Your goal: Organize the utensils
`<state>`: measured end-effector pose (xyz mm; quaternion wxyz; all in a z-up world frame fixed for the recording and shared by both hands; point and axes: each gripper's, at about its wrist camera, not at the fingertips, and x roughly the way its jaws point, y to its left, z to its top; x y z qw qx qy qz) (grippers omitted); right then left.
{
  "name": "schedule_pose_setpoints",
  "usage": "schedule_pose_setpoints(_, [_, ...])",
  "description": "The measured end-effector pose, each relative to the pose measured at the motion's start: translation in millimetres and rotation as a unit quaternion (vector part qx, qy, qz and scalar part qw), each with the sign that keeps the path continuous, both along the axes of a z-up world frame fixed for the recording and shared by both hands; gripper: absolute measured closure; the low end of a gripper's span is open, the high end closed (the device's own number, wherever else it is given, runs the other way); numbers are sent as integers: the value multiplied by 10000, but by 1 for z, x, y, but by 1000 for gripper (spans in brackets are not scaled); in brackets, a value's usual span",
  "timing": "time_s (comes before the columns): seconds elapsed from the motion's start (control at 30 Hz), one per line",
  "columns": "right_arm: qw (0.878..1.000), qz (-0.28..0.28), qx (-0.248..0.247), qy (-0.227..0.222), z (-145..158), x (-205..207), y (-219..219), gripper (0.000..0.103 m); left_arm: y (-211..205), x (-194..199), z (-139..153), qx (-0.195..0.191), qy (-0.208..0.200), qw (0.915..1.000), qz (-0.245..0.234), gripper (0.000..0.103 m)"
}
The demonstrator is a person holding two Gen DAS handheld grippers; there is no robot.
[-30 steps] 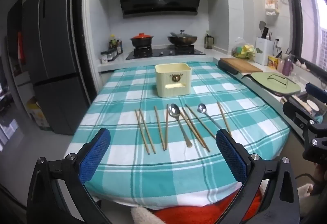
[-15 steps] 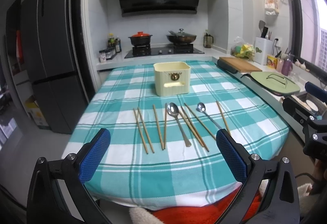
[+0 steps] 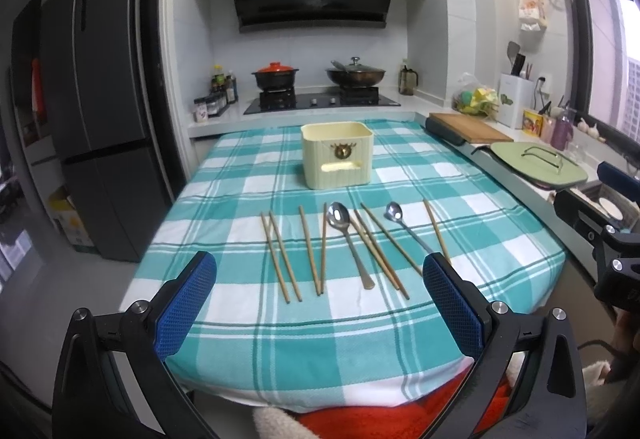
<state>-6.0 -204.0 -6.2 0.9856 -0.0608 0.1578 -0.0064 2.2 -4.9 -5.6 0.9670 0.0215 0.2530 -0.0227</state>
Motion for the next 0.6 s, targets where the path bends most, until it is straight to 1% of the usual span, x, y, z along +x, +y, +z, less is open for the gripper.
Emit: schedule_pose_setpoints(0.6, [10000, -14, 32, 68, 0, 2, -3, 0, -3, 3, 1, 26, -1, 10000, -32, 0])
